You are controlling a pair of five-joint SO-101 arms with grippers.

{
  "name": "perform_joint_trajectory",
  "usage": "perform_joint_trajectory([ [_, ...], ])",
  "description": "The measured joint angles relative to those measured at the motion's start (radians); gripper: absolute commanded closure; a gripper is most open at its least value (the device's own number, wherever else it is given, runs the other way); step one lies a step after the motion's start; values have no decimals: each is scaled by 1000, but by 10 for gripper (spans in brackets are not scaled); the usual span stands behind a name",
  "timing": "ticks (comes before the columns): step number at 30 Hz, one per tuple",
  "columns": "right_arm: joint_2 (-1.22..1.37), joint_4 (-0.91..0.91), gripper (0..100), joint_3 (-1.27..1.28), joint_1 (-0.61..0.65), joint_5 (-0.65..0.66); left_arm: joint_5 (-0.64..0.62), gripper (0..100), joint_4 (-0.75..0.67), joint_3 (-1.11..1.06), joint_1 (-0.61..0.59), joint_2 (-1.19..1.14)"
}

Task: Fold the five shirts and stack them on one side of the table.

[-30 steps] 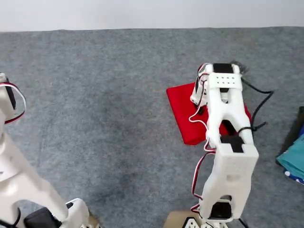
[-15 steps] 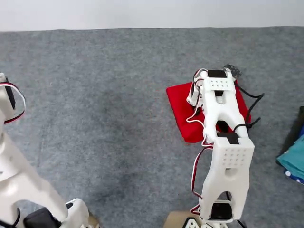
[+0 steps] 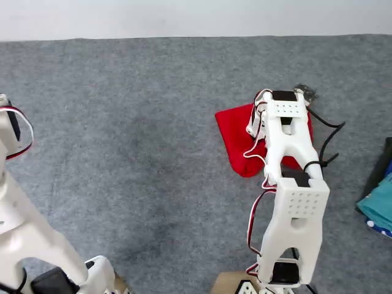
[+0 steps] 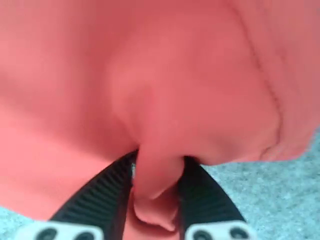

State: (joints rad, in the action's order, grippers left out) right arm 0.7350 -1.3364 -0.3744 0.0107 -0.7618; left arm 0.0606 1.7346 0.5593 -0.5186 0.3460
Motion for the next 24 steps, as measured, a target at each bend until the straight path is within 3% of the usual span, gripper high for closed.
perform_joint_trajectory([
  [3,-14,-37,988,-8,-21,12,0,996,0,0,0,0],
  [8,-64,-167,988,-48,-58,153,0,996,0,0,0,0],
  [16,-269,-381,988,-48,-107,451,0,996,0,0,0,0],
  [24,-451,-404,988,-48,-290,818,0,996,0,0,0,0],
])
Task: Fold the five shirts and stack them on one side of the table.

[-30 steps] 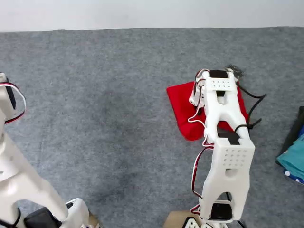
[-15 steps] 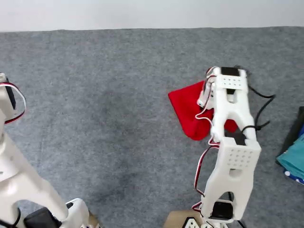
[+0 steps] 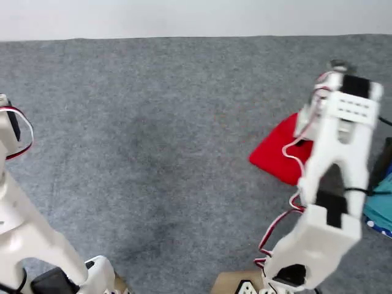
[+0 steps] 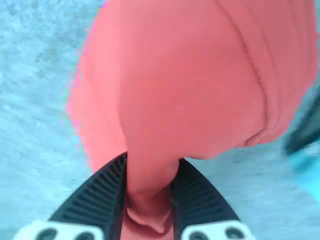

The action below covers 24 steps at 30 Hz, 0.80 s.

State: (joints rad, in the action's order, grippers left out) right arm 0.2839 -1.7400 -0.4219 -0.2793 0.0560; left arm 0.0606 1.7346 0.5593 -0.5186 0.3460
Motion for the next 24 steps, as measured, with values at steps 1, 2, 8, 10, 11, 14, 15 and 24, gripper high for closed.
perform_joint_trajectory([
  [1,-17,0,988,0,-26,40,0,996,0,0,0,0],
  [2,-32,0,988,0,-52,72,0,996,0,0,0,0],
  [8,-94,0,988,0,-199,222,0,996,0,0,0,0],
  [10,-107,0,988,0,-244,285,0,996,0,0,0,0],
  [11,-114,0,988,0,-269,313,0,996,0,0,0,0],
  [14,-135,15,988,0,-341,364,0,996,0,0,0,0],
  [15,-143,23,988,0,-361,376,0,996,0,0,0,0],
  [24,-163,97,988,0,-523,482,0,996,0,0,0,0],
])
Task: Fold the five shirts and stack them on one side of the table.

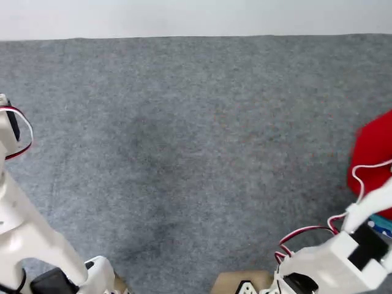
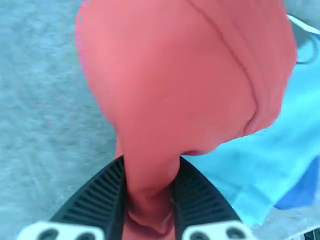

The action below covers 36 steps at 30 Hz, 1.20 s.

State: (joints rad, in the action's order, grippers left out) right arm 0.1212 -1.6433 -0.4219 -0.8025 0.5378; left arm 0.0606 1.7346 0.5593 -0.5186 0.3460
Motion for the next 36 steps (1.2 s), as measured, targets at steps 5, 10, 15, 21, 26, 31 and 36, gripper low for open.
perform_joint_trajectory([
  [5,0,12,988,0,-80,38,0,996,0,0,0,0],
  [10,0,51,988,0,-137,66,0,996,0,0,0,0],
  [15,11,129,988,0,-199,69,0,996,0,0,0,0],
  [21,117,187,988,0,-236,101,0,996,0,-17,0,0],
  [26,181,196,980,0,-235,141,0,996,0,-68,0,0],
  [31,213,279,843,0,-281,147,0,996,0,-69,0,0],
  [36,215,342,776,0,-334,147,0,996,0,-69,0,0],
])
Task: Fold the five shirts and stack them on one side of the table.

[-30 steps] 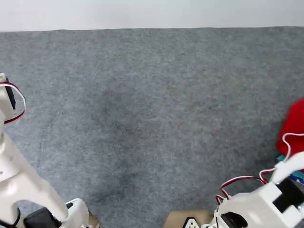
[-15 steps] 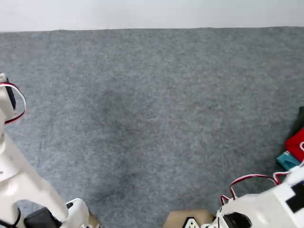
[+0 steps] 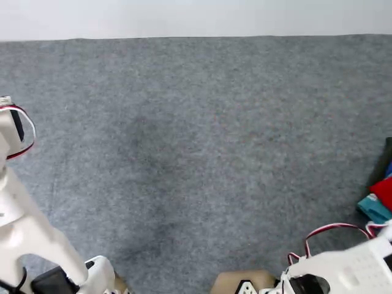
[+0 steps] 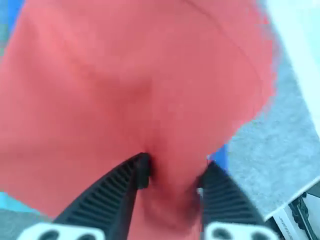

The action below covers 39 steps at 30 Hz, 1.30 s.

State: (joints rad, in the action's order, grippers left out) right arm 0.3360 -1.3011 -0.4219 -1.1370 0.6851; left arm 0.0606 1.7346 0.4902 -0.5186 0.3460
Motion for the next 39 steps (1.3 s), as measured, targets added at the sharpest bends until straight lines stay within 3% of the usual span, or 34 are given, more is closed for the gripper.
perform_joint_trajectory([
  [11,-48,-21,791,-61,-11,0,0,996,0,-2,0,0],
  [16,-98,-77,998,-64,68,0,0,996,0,-2,0,0],
  [18,-101,-75,962,-64,92,0,0,996,0,-2,0,0],
  [21,-101,-69,992,-64,98,0,0,996,0,-2,0,0],
  [30,84,112,989,-64,29,0,0,996,0,-2,0,0],
  [35,239,210,989,-64,20,84,0,996,0,-2,0,0],
  [39,241,163,989,-138,20,110,0,996,0,-2,0,0],
])
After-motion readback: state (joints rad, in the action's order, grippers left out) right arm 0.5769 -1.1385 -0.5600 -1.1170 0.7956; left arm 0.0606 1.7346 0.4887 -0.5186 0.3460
